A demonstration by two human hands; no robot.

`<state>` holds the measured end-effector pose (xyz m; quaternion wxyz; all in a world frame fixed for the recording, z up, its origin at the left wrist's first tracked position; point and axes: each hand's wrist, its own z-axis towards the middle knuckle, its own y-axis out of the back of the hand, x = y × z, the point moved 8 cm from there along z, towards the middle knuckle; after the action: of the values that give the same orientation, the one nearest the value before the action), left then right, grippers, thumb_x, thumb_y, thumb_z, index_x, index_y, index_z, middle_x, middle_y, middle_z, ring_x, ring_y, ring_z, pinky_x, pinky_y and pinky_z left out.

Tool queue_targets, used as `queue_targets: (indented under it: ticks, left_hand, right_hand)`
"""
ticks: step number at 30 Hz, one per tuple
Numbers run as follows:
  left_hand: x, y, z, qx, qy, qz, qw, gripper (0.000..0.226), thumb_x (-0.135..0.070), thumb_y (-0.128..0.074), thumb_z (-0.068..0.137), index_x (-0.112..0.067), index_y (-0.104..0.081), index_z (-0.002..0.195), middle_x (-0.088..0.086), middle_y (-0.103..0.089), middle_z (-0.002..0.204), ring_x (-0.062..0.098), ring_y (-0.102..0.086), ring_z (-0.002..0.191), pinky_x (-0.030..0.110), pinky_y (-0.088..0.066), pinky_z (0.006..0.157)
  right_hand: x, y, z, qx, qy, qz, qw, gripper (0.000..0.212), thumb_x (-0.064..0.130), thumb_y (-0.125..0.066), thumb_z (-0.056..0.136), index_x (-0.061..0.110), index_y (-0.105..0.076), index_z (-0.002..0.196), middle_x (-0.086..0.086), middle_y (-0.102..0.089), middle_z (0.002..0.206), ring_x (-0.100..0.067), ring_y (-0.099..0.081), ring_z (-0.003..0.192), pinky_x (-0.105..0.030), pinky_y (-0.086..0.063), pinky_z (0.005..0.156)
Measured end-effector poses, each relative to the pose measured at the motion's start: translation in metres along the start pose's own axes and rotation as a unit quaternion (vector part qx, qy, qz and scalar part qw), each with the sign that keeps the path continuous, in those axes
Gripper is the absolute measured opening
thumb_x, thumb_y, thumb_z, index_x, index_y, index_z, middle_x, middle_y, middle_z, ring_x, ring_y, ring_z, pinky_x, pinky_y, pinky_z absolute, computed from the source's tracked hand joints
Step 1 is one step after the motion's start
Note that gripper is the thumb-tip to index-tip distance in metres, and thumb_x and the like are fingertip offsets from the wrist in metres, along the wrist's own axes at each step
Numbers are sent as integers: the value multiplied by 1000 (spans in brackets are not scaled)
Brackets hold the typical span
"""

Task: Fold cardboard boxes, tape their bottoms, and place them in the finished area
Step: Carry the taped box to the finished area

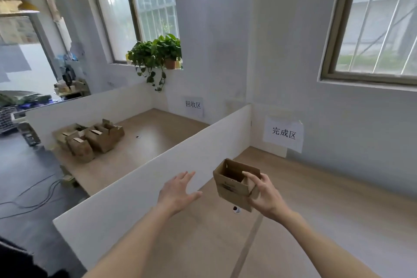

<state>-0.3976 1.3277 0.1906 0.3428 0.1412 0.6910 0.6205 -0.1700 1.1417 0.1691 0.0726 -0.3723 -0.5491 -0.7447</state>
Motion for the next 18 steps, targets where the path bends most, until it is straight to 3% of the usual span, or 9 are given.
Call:
queue_targets:
  ticks: [9,14,18]
  left_hand:
    - [0,-44,117,64,-81,-12,995,79,-67,-54,91,-42,-22,158,-13,-20,166,12,-18,153,34,-20,121]
    - [-11,-56,176,83,-163,-6,983,78,-63,-57,91,-40,-23,158,-9,-23,166,18,-23,152,34,-17,121]
    - [-10,-65,217,99,-212,-11,972,80,-62,-60,90,-40,-24,158,-8,-23,166,20,-24,151,34,-18,121]
  right_hand:
    - [-53,-12,64,-23,-65,-16,997,81,33,-75,80,54,-33,146,0,-33,145,-25,-50,127,-32,-47,104]
    - [-40,-14,92,-60,-93,-27,993,80,24,-78,80,43,-40,147,-2,-32,146,-27,-47,130,-36,-45,109]
    - [-30,-22,118,-80,-117,-23,990,78,17,-79,80,36,-42,147,-5,-34,143,-25,-44,131,-31,-41,111]
